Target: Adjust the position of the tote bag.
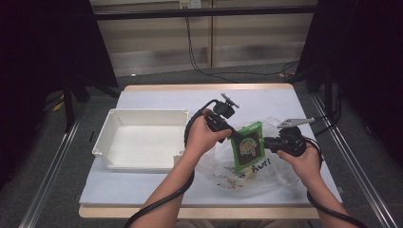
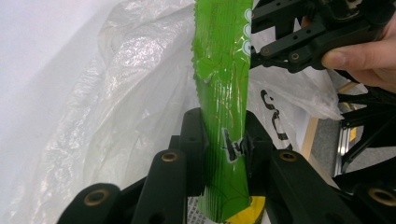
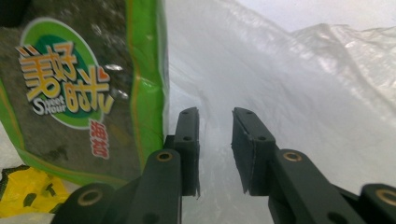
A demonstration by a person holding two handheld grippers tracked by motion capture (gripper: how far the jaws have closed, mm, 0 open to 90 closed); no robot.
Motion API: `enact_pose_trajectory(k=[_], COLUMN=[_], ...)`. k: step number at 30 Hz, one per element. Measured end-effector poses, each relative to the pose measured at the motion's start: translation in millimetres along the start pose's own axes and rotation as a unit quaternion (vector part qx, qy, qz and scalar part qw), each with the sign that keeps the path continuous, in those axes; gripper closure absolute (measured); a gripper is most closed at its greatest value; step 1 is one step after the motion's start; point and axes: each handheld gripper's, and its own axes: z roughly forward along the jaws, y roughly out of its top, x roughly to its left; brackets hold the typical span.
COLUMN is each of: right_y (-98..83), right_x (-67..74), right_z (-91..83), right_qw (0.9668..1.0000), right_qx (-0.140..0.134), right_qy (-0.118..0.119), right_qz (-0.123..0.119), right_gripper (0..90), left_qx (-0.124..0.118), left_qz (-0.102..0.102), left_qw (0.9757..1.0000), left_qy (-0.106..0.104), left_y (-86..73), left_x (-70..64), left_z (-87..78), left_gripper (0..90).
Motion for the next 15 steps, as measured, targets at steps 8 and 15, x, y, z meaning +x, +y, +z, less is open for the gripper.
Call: enact_pose_trajectory(k=[8,15], right_y=[1.2,3.8], right_x=[3.4,4.2], right_z=[-2.3,-4.3], right_qw=[1.0000,1.0000], right_qx=[-0.003,-0.006], right_qy=[0.009,0.003], right_qz=[-0.001,0.000], right_gripper=[69.5,64.6], left_qx=[0.000,-0.015], left_qz=[0.004,-0.002], left_qw=[1.0000,0.9998], left_qy=[0.006,0.009], left_y=[3.5,3.0], left_x=[-2.9,-2.6], left_z=[-12.8,-20.5], left_gripper=[75.0,75.0])
